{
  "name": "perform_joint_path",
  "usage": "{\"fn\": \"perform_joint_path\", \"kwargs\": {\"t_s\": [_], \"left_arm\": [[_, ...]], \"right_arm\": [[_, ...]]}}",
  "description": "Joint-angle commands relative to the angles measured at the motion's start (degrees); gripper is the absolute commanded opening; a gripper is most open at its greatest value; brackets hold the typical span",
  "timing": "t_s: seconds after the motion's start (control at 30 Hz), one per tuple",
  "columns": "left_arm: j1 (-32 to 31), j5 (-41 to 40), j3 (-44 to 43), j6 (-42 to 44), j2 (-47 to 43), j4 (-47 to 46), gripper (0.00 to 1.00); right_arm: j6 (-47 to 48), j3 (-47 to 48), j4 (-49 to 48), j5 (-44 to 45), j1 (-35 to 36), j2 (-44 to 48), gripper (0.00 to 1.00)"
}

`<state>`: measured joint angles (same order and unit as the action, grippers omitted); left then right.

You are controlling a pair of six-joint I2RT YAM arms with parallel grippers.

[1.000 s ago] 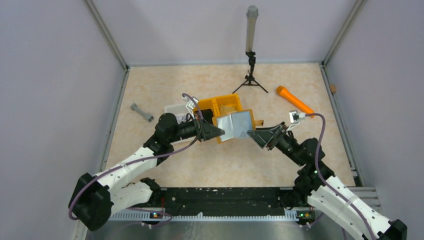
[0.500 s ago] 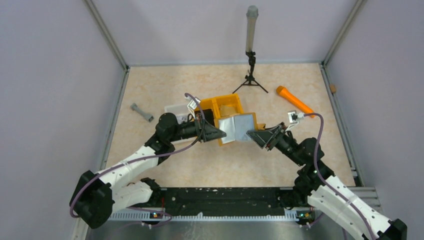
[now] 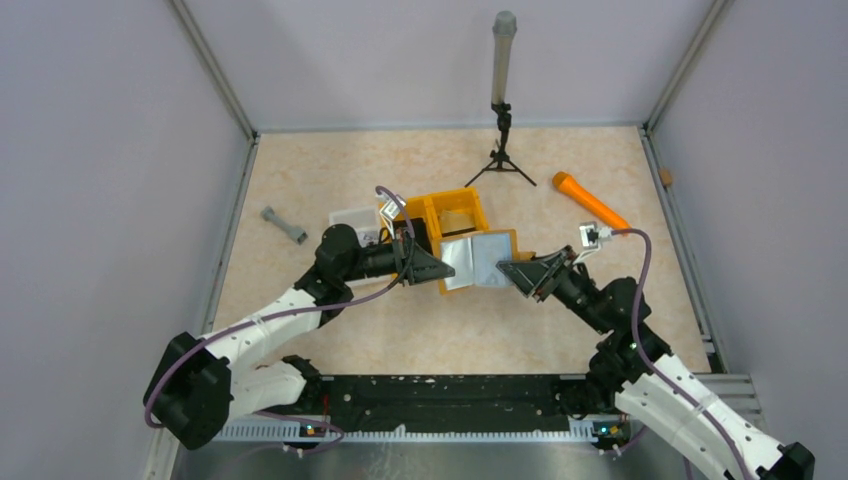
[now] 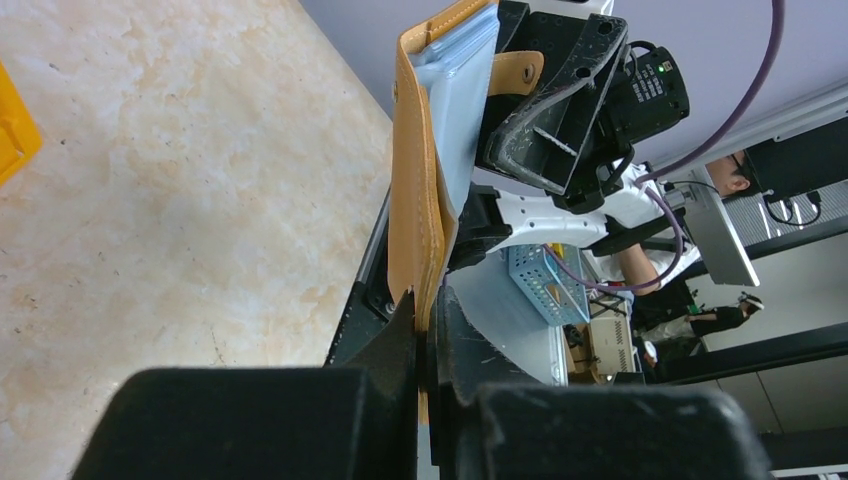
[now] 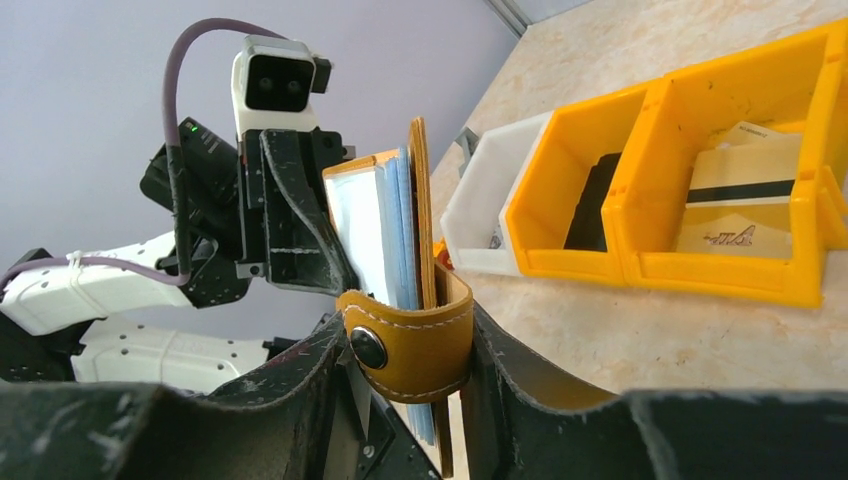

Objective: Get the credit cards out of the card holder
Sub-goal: Remove the credit card from the card holder.

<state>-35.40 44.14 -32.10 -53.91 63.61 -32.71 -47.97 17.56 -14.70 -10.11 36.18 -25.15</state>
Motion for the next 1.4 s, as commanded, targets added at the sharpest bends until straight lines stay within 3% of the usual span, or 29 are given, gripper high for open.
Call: {"fn": "perform_joint_path", "kwargs": {"t_s": [0.0,0.23,0.33,0.5,0.63,0.73,0.9,1.0,1.1,1.2,1.37], "left_arm": [[0.07,0.98,-0.55,0.01,-0.44,-4.15,0.0],[-0.06,3.84,-1.03,-2.36,0.9,-8.34,0.0],[-0.35,4.77,-0.97,-3.39,1.54,-10.43,0.0],[-1.35,5.12,-1.78,-3.35,2.92,-10.97,0.0],[-1.96,4.97,-2.38,-2.04,4.06,-9.78,0.0],[-2.11,3.22,-4.02,2.03,4.25,-3.57,0.0],[-4.49,-4.72,-8.35,11.83,3.33,13.04,0.27],[-8.82,-13.81,-13.19,18.9,3.57,24.51,0.48],[-11.41,-19.23,-16.31,21.2,5.21,29.82,0.63],[-12.64,-22.92,-17.52,22.35,6.35,32.02,0.71],[-16.48,-29.55,-21.96,25.71,9.07,38.42,0.72]], "right_arm": [[1.54,1.6,-0.59,0.96,-0.31,1.35,0.36],[3.36,2.03,-2.03,-2.72,-0.24,-2.11,0.31],[3.82,3.26,-3.05,-5.58,-0.25,-5.47,0.22],[3.07,3.15,-6.9,-8.23,-0.24,-8.48,0.19],[2.78,3.17,-8.65,-9.49,-0.24,-9.52,0.17],[2.78,3.26,-8.87,-9.63,-0.24,-9.28,0.11],[2.68,3.17,-7.73,-8.21,-0.24,-8.87,0.01],[1.92,3.01,-7.92,-7.64,-0.24,-9.19,0.0],[1.55,3.83,-7.01,-7.2,-0.24,-9.86,0.0],[1.13,4.61,-6.09,-6.75,-0.24,-10.23,0.0],[-0.13,4.93,-5.15,-5.49,-0.24,-10.14,0.0]]}}
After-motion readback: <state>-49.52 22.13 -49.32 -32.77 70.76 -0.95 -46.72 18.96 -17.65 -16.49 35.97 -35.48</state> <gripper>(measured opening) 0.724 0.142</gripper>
